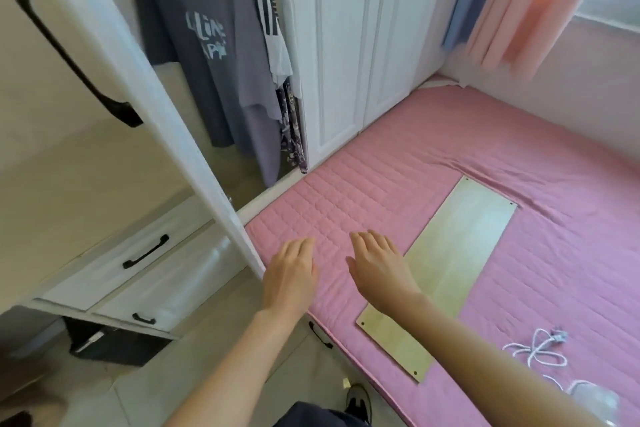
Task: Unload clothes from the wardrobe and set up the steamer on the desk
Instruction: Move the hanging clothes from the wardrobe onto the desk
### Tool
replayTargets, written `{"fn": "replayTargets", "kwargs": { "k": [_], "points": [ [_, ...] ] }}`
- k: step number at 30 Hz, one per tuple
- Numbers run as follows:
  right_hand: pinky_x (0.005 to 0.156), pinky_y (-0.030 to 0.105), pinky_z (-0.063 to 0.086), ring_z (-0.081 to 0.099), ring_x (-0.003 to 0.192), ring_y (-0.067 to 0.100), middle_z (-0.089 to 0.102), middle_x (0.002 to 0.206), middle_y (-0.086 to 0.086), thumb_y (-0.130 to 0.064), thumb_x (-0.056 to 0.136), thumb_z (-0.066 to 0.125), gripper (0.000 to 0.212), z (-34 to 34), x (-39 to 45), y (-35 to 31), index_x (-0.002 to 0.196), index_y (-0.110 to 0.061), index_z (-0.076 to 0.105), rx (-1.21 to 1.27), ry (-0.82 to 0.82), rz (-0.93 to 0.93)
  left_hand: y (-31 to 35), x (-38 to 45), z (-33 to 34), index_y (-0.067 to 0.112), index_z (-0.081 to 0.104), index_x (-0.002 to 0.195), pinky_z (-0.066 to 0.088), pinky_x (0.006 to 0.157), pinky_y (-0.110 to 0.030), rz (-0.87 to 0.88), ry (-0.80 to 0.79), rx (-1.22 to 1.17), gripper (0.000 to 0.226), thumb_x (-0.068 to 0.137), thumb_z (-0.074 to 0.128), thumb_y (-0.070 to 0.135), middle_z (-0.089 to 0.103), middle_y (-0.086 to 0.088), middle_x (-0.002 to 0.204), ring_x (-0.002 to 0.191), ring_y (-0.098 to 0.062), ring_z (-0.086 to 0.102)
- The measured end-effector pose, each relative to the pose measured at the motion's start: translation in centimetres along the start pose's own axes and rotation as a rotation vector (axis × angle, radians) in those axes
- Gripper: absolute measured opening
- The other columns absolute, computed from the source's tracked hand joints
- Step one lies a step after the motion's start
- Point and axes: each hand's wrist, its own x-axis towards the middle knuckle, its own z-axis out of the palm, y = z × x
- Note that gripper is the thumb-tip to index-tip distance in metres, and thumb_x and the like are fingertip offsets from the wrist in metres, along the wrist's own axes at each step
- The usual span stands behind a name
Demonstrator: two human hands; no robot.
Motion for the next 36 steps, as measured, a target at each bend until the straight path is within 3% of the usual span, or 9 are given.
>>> {"fn": "replayTargets", "kwargs": {
  "k": [5,14,22,28,36],
  "points": [
    [0.091,0.048,0.05,0.059,0.11,0.038,0.065,0.11,0.016,-0.024,0.087,0.064,0.04,-1.7,5.7,3.1,0.118,0.0,0.058,-0.001,0.04,-0.112,1.5,4.9,-1.4,0.011,0.051,0.134,0.044,0.097,-0.029,-0.114,0.089,0.045,0.042,0.094,0.053,0.019,0.058,-0.003,0.131,0.12,-0.019,0.051],
    [0.101,0.046,0.042,0.052,0.117,0.034,0.061,0.117,0.014,-0.025,0.094,0.049,0.039,-7.0,15.4,5.1,0.125,-0.001,0.052,0.001,0.116,-0.266,1.1,14.6,-6.2,0.013,0.054,0.129,0.05,0.087,-0.035,-0.293,0.262,0.081,0.036,0.093,0.054,0.017,0.06,-0.003,0.127,0.116,-0.022,0.053],
    [0.104,0.042,0.039,0.049,0.122,0.033,0.059,0.121,0.013,-0.026,0.098,0.044,0.039,-11.7,24.1,5.4,0.128,-0.002,0.049,-0.022,0.195,-0.327,0.3,22.6,-11.0,0.016,0.047,0.134,0.045,0.095,-0.032,-0.293,0.33,0.204,0.038,0.097,0.047,0.025,0.053,-0.003,0.136,0.122,-0.022,0.048],
    [0.1,0.038,0.043,0.053,0.115,0.031,0.06,0.117,0.012,-0.024,0.097,0.046,0.036,-15.1,29.9,4.8,0.124,-0.002,0.052,-0.062,0.262,-0.382,-0.9,28.0,-14.4,0.016,0.045,0.136,0.041,0.099,-0.033,-0.234,0.338,0.357,0.04,0.096,0.049,0.023,0.047,-0.003,0.14,0.126,-0.024,0.043],
    [0.103,0.031,0.036,0.044,0.126,0.028,0.052,0.13,0.01,-0.027,0.099,0.041,0.047,-20.0,38.5,4.1,0.14,-0.003,0.036,-0.041,0.316,-0.499,-2.9,35.9,-21.0,0.014,0.046,0.131,0.045,0.089,-0.035,-0.263,0.432,0.408,0.035,0.096,0.046,0.019,0.051,-0.004,0.134,0.117,-0.025,0.049]
  ]
}}
